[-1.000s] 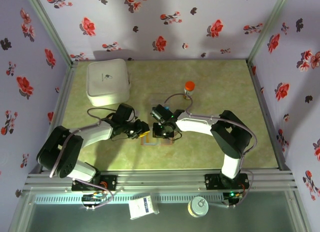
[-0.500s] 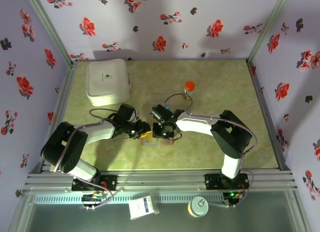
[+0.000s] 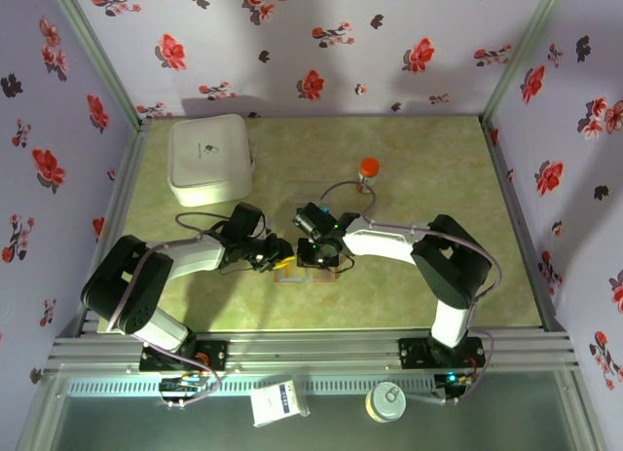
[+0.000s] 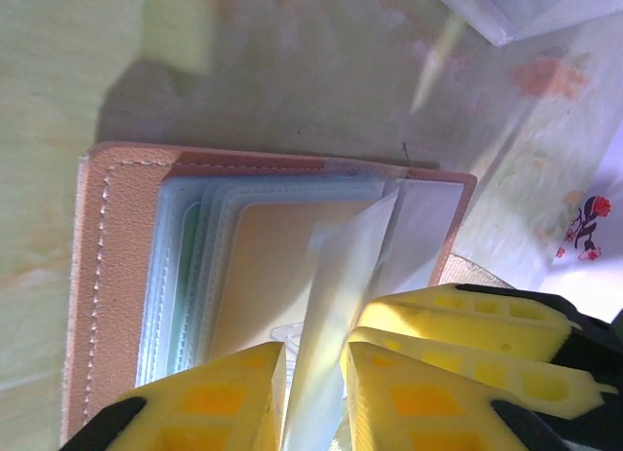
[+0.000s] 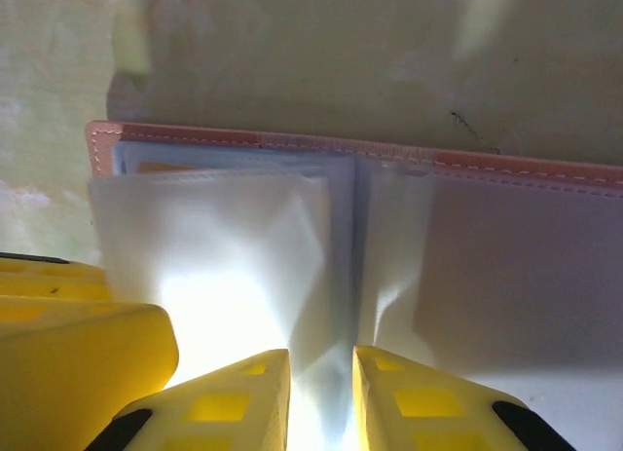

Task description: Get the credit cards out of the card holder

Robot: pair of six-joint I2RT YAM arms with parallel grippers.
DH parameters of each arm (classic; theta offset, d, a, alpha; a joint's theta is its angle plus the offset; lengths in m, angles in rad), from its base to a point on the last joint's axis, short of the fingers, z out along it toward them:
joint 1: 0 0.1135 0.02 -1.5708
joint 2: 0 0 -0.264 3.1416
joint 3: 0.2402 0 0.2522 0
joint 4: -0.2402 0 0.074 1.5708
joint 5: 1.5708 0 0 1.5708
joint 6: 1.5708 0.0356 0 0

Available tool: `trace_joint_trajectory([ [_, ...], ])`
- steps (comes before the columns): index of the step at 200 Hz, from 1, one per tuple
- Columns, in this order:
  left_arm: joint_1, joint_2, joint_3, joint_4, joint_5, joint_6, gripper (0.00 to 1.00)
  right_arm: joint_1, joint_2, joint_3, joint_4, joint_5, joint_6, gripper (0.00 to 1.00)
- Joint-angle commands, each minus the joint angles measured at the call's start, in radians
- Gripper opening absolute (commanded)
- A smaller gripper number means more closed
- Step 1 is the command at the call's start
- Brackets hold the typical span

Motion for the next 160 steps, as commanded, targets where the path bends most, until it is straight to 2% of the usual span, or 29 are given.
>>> trace_joint_trajectory([
  [1, -0.012, 0.001, 0.011, 0.008, 0.01, -0.019, 0.22, 0.003, -0.067, -0.001, -0.022, 0.036, -0.017, 0.24],
  [70, -0.051, -0.004, 0.072, -0.064, -0.039, -0.027, 0.23, -0.031, -0.197, -0.057, -0.029, 0.07, -0.042, 0.26],
  [160, -0.138, 0.076, 0.196, -0.135, -0.101, -0.044, 0.25, -0.153, -0.426, -0.223, -0.017, 0.07, -0.067, 0.26],
])
